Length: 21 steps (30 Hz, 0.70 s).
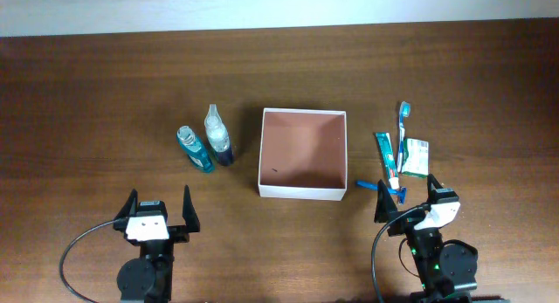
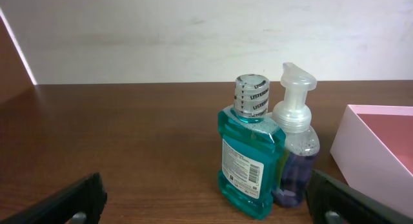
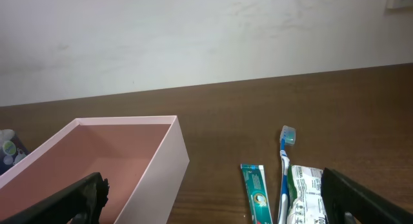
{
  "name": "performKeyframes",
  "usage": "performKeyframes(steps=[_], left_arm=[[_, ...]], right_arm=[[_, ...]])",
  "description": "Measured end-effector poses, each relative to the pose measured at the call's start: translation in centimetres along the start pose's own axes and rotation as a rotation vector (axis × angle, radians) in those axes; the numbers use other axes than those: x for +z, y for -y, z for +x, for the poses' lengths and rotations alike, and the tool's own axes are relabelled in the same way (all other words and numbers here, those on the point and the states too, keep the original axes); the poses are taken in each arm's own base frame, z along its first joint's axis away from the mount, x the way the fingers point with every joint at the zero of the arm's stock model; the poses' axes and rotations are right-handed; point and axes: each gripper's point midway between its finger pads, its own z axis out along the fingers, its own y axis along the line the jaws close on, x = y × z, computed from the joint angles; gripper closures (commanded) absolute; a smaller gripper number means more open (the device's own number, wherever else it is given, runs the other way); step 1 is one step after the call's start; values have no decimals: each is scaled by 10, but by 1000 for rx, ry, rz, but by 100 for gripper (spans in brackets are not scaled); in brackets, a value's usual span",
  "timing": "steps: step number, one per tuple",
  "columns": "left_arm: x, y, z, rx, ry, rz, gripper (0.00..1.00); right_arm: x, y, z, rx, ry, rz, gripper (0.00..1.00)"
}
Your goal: Pack container
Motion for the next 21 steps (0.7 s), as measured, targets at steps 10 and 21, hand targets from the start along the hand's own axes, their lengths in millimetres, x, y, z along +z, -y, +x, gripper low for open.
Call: performKeyframes(steps=[10, 21], left_arm=[[0, 0, 0, 0, 0, 0, 0], [0, 0, 0, 0, 0, 0, 0]], right_arm=[[0, 0, 0, 0, 1, 1, 2], [0, 3, 0, -1, 0, 20, 2]])
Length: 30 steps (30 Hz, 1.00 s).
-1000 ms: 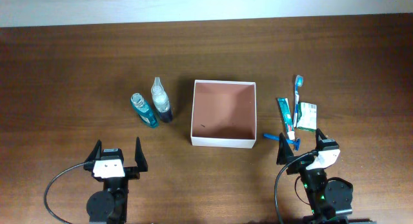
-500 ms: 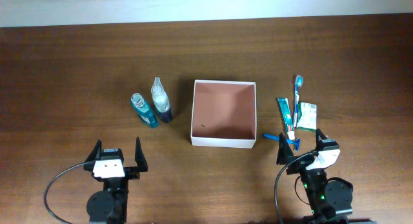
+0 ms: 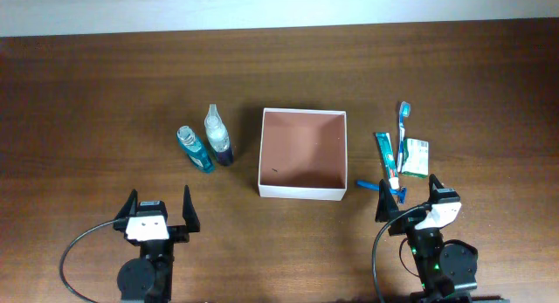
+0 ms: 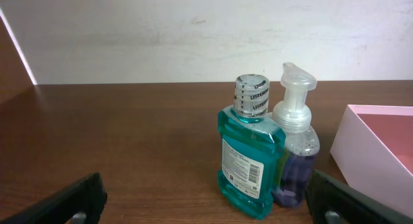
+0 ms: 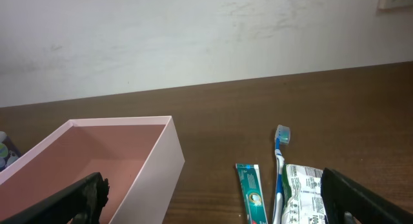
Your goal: Pack container
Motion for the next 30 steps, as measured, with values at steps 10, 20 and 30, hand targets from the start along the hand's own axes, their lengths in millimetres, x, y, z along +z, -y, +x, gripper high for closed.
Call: performKeyframes(steps=[10, 20, 30], left_arm=[[0, 0, 0, 0, 0, 0, 0], [0, 0, 0, 0, -1, 0, 0], [0, 0, 0, 3, -2, 0, 1]], right_arm=[[-1, -14, -2, 27, 2, -79, 2], [-9, -19, 4, 105, -104, -93, 2], [-41, -12, -59, 79, -311, 52, 2]])
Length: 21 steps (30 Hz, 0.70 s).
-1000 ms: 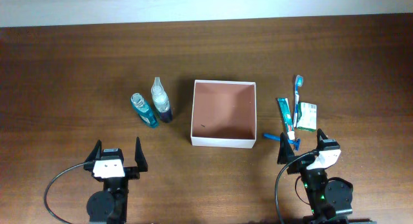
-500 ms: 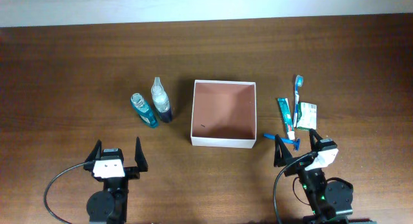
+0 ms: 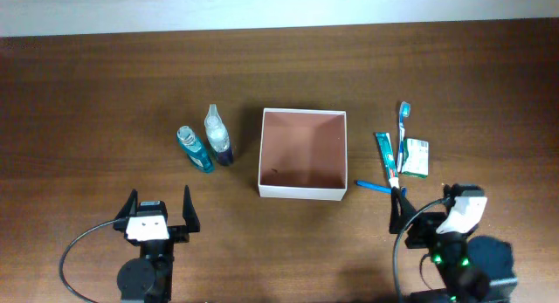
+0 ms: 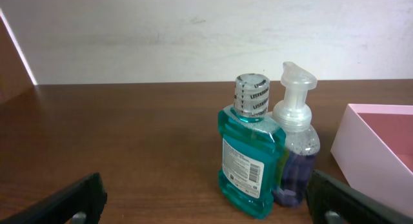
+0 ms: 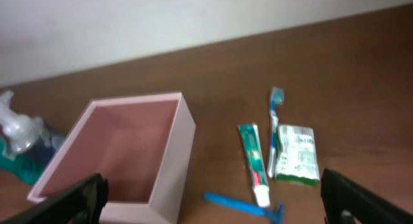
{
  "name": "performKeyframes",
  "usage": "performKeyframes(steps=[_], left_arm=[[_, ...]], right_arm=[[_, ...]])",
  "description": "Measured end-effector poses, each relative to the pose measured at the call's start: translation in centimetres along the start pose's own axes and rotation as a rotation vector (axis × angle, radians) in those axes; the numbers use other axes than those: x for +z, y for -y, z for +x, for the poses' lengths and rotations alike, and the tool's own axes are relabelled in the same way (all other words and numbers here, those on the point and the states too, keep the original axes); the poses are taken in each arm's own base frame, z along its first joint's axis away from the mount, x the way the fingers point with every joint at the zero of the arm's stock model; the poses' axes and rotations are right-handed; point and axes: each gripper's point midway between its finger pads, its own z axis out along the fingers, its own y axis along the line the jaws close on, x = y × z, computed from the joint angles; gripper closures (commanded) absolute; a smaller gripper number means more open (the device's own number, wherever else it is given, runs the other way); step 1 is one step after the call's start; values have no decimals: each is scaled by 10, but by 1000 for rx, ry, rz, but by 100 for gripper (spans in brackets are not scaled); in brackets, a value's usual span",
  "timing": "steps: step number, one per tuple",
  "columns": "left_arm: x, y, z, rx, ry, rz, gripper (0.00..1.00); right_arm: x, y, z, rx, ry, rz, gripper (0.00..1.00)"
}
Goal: Pack container
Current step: 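Move the right gripper over the teal toothpaste tube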
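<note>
A white box with a pink inside (image 3: 301, 191) (image 5: 169, 183) stands open-topped at the table's middle. To its left stand a teal mouthwash bottle (image 3: 195, 149) (image 4: 248, 156) and a clear pump soap bottle (image 3: 218, 136) (image 4: 297, 146), touching. To its right lie a toothbrush (image 3: 403, 128) (image 5: 274, 127), a toothpaste tube (image 3: 386, 154) (image 5: 253, 161), a green packet (image 3: 416, 156) (image 5: 297, 153) and a blue razor (image 3: 376, 187) (image 5: 244, 206). My left gripper (image 3: 159, 207) (image 4: 206, 201) is open, well short of the bottles. My right gripper (image 3: 424, 205) (image 5: 211, 201) is open, just short of the razor.
The brown wooden table (image 3: 105, 93) ends at a white wall at the back. The box's right wall (image 5: 184, 153) stands between the right-hand items and the box's inside. A black cable (image 3: 74, 251) loops beside the left arm's base.
My right gripper has moved to the right and back from the items. Its view now looks down from higher and takes in the razor. The left arm and all objects are unchanged.
Both grippers stood open at the table's front, the left facing the bottles, the right facing the box and the toothbrush group. The right view then shifted slightly sideways. Now the right gripper sits farther right, looking down on the items. Nothing has been picked up.
</note>
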Motion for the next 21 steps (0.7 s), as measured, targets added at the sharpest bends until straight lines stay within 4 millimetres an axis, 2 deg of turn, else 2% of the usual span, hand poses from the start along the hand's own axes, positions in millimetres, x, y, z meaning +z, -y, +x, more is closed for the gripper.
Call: performKeyframes(steps=[4, 11, 17, 21], left_arm=[[0, 0, 0, 0, 0, 0, 1], [0, 0, 0, 0, 0, 0, 0], [0, 0, 0, 0, 0, 0, 0], [0, 0, 0, 0, 0, 0, 1]], right_arm=[[4, 2, -1, -25, -213, 58, 2], [42, 4, 1, -34, -550, 127, 2], [78, 16, 26, -58, -769, 187, 2], [90, 21, 45, -83, -859, 188, 1]])
